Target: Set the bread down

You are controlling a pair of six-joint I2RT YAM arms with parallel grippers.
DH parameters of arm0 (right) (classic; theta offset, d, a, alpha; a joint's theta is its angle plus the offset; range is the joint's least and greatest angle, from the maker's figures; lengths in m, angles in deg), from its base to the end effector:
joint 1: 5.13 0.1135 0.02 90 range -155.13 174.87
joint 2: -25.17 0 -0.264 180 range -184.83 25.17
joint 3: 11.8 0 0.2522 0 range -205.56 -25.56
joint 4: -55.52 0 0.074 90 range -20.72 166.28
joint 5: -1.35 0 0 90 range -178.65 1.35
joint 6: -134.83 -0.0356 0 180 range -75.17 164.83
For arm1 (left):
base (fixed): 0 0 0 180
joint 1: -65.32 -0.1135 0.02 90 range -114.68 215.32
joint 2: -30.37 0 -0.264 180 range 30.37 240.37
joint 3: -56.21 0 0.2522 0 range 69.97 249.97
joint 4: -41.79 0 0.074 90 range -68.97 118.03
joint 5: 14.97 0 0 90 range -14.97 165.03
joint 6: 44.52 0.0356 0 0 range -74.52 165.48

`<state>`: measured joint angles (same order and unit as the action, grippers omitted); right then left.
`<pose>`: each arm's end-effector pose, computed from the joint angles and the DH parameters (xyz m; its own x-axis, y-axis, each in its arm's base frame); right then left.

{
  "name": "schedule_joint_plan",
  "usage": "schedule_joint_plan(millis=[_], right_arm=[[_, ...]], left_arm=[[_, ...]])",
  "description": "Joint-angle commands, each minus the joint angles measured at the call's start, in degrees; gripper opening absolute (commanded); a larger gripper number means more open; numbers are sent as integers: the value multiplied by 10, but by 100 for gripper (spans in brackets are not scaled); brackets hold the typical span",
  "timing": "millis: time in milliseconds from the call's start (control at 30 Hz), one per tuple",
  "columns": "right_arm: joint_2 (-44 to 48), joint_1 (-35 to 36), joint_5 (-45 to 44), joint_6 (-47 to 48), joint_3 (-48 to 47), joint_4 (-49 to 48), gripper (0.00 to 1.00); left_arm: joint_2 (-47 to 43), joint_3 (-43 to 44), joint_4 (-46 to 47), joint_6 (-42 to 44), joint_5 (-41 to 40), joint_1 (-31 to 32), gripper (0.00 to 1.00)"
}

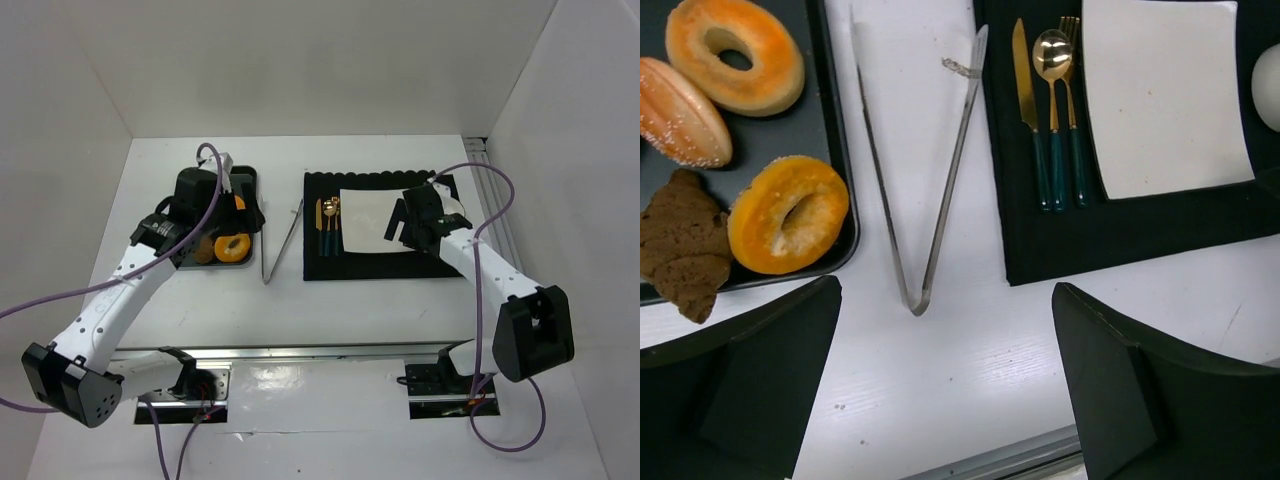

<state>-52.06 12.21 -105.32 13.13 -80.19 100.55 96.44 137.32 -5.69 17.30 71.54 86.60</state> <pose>0.2652 0.0721 0.2449 -0.7211 0.3022 -0.6234 0.2996 0.9474 0.1127 0.2327 -0.0883 0.3615 -0.5891 -0.2764 -0.7593 0.0411 0.9282 -0.3698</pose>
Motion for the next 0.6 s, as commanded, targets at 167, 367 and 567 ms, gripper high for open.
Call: schedule_joint_plan(millis=[167, 367, 567], right_arm=[[49, -4, -17, -11, 15, -23, 99], [54, -4, -17, -11, 21, -17, 99], [65, -4, 0, -11, 46, -31, 99]], left_arm=[[20, 4, 41, 12, -65, 51, 100], [157, 37, -12, -37, -114, 91, 100], [206, -24, 50, -84, -86, 112, 100]])
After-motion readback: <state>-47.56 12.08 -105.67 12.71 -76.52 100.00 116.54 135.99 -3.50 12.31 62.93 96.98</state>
